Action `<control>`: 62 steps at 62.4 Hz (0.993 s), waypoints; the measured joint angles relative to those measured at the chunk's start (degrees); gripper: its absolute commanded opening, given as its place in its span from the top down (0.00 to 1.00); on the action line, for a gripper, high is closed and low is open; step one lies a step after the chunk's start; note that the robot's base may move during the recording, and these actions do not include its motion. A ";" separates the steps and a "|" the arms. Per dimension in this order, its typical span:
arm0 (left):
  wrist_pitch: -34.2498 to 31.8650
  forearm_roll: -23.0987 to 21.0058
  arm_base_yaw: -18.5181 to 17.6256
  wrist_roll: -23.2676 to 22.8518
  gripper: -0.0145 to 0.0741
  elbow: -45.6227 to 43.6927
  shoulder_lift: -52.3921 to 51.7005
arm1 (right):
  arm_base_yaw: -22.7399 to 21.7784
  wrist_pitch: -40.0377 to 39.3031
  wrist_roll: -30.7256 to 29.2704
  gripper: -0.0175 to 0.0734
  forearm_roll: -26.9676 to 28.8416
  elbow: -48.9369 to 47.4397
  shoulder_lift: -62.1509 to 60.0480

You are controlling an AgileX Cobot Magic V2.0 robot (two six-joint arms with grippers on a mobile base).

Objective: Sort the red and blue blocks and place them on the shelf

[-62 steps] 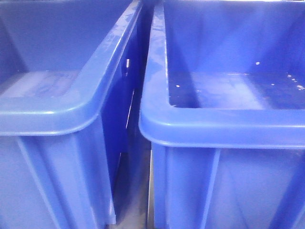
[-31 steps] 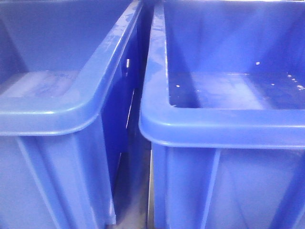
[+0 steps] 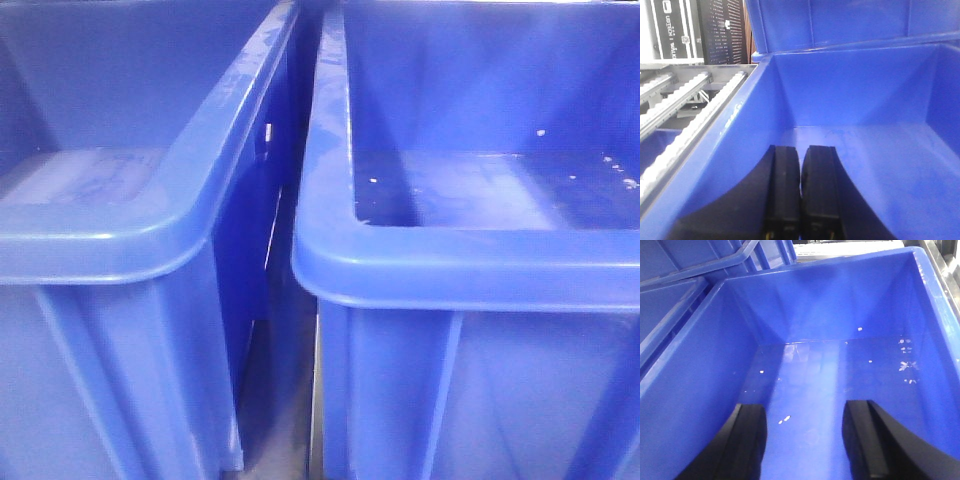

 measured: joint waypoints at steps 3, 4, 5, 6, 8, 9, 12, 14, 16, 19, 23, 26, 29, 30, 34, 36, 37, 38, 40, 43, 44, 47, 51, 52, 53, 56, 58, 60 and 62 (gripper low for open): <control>0.02 -0.56 0.00 0.54 0.74 0.00 0.00 | 0.00 0.00 0.00 0.30 0.00 0.00 0.00; 0.02 -0.71 0.00 0.64 0.74 0.00 0.00 | 0.00 0.00 0.00 0.30 0.00 0.00 0.00; 0.02 -0.79 0.00 0.80 0.74 0.00 0.00 | 0.00 0.00 0.00 0.30 0.00 0.00 0.00; 0.02 -0.81 0.00 0.95 0.74 0.00 0.00 | 0.00 0.00 0.00 0.30 0.00 0.00 0.00; 0.02 -0.81 0.00 1.04 0.74 0.00 0.00 | 0.00 0.00 0.00 0.30 0.00 0.00 0.00; 0.02 -0.90 0.00 1.04 0.74 0.00 0.00 | 0.00 0.00 0.00 0.30 0.00 0.00 0.00; 0.12 -0.90 0.00 1.08 0.74 0.00 0.00 | 0.00 0.00 0.00 0.30 0.00 0.00 0.00; 0.12 -0.90 0.00 1.17 0.74 0.00 0.00 | 0.00 0.00 0.00 0.30 0.00 0.00 0.00; 0.12 -0.90 0.00 1.17 0.74 0.00 0.00 | 0.00 0.00 0.00 0.30 0.00 0.00 0.00; 0.12 -0.90 0.00 1.21 0.74 0.00 0.00 | 0.00 0.00 0.00 0.30 0.00 0.00 0.00; 0.12 -0.90 0.00 1.31 0.74 0.00 0.00 | 0.00 0.00 0.00 0.30 0.00 0.00 0.00; 0.12 -0.90 0.00 1.31 0.74 0.00 0.00 | 0.00 0.00 0.00 0.30 0.00 0.00 0.00; 0.12 -0.90 0.00 1.35 0.74 0.00 0.00 | 0.00 0.00 0.00 0.30 0.00 0.00 0.00; 0.12 -0.90 0.00 1.35 0.74 0.00 0.00 | 0.00 0.00 0.00 0.30 0.00 0.00 0.00; 0.12 -0.90 0.00 1.35 0.74 0.00 0.00 | 0.00 0.00 0.00 0.30 0.00 0.00 0.00; 0.12 -0.90 0.00 1.35 0.74 0.00 0.00 | 0.00 0.00 0.00 0.30 0.00 0.00 0.00; 0.12 -0.90 0.00 1.35 0.74 0.00 0.00 | 0.00 0.00 0.00 0.30 0.00 0.00 0.00; 0.12 -0.90 0.00 1.35 0.74 0.00 0.00 | 0.00 0.00 0.00 0.30 0.00 0.00 0.00; 0.12 -0.90 0.00 1.35 0.74 0.00 0.00 | 0.00 0.00 0.00 0.30 0.00 0.00 0.00; 0.12 -0.90 0.00 1.35 0.74 0.00 0.00 | 0.00 0.00 0.00 0.30 0.00 0.00 0.00; 0.12 -0.90 0.00 1.35 0.74 0.00 0.00 | 0.00 0.00 0.00 0.30 0.00 0.00 0.00; 0.12 -0.90 0.00 1.35 0.74 0.00 0.00 | 0.00 0.00 0.00 0.30 0.00 0.00 0.00; 0.12 -0.90 0.00 1.35 0.74 0.00 0.00 | 0.00 0.00 0.00 0.30 0.00 0.00 0.00; 0.12 -0.90 0.00 1.35 0.74 0.00 0.00 | 0.00 0.00 0.00 0.30 0.00 0.00 0.00; 0.12 -0.90 0.00 1.35 0.74 0.00 0.00 | 0.00 0.00 0.00 0.30 0.00 0.00 0.00; 0.12 -0.90 0.00 1.35 0.74 0.00 0.00 | 0.00 0.00 0.00 0.30 0.00 0.00 0.00; 0.12 -0.90 0.00 1.35 0.74 0.00 0.00 | 0.00 0.00 0.00 0.30 0.00 0.00 0.00; 0.12 -0.90 0.00 1.35 0.74 0.00 0.00 | 0.00 0.00 0.00 0.30 0.00 0.00 0.00; 0.12 -0.90 0.00 1.35 0.74 0.00 0.00 | 0.00 0.00 0.00 0.30 0.00 0.00 0.00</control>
